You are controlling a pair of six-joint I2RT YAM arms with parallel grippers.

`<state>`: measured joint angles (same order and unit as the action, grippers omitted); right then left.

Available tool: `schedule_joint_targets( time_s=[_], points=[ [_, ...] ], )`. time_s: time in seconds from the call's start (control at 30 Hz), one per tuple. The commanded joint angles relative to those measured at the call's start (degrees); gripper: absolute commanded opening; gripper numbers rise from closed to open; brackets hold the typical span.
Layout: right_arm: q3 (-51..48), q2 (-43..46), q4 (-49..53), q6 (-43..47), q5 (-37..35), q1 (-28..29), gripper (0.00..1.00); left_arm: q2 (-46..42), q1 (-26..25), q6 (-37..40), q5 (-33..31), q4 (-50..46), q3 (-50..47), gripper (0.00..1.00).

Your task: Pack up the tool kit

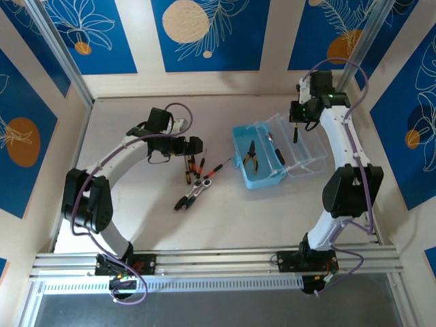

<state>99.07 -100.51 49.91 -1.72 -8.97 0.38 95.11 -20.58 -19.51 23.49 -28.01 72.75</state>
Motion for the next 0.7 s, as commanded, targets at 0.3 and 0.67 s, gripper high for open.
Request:
schedule_joint_targets(
  time_s=[0.3, 0.67],
  points=[
    [1.1, -8.1, 3.2, 12.2, -18.6, 5.4, 0.00, -1.8, 0.4, 1.5, -1.5, -1.1, -2.1, 1.00],
    [-1.5, -9.8, 1.4, 13.6, -23.0, 6.1, 0.00, -2.0, 0.4, 1.4, -1.9, -0.9, -3.1, 1.00]
  ],
)
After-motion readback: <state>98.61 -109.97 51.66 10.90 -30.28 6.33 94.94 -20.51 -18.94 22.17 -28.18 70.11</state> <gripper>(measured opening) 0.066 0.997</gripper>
